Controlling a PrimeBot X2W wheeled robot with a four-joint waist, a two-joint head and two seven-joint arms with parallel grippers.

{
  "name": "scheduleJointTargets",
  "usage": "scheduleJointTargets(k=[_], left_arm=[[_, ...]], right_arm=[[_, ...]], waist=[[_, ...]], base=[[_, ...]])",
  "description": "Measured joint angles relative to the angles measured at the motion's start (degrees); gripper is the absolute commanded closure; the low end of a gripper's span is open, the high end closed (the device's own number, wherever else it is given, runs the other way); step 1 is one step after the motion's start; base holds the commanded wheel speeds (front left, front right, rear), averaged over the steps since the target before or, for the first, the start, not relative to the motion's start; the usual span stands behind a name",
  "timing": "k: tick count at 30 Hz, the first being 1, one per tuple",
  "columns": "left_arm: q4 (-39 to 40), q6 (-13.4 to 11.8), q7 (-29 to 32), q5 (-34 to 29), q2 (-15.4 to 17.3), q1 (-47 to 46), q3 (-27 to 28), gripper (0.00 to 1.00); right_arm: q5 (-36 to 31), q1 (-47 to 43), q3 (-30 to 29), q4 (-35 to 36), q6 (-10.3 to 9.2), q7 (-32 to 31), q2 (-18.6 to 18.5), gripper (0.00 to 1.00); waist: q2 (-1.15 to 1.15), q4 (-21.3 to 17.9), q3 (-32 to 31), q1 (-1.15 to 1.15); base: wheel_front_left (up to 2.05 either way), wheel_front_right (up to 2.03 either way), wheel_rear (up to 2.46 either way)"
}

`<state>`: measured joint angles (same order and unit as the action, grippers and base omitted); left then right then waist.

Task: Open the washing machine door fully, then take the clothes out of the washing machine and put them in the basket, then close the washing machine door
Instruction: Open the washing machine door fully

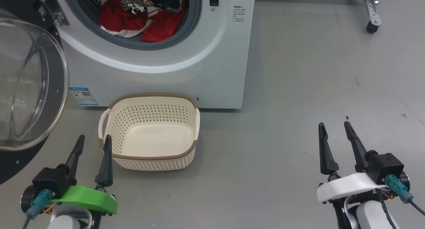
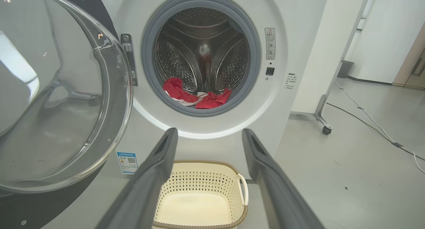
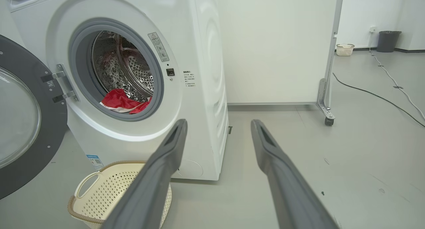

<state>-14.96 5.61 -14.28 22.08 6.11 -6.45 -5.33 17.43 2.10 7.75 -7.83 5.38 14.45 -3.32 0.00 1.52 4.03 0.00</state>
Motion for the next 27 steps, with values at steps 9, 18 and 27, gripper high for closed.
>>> scheduleJointTargets(k=[9, 18, 27], left_arm=[[1.07, 0.26, 0.0, -0.02, -0.03, 0.61, -0.01, 0.0], [1.69, 0.26, 0.0, -0.09, -0.15, 1.91, 0.11, 0.0], [2.59, 0.26, 0.0, -0.51, -0.21, 2.18, 0.43, 0.0]], right_arm=[[-0.21, -0.2, -0.1, 0.11, 0.01, 0.0, 0.11, 0.0], [-0.26, -0.34, -0.21, 0.29, 0.02, 0.0, 0.21, 0.0], [-0.44, -0.6, -0.21, 0.29, 0.02, 0.0, 0.33, 0.0]], waist=[[0.0, -0.14, -0.21, 0.0], [0.0, -0.23, -0.62, 0.0], [0.0, -0.32, -0.84, 0.0]], base=[[0.0, 0.0, 0.0], [0.0, 0.0, 0.0], [0.0, 0.0, 0.0]])
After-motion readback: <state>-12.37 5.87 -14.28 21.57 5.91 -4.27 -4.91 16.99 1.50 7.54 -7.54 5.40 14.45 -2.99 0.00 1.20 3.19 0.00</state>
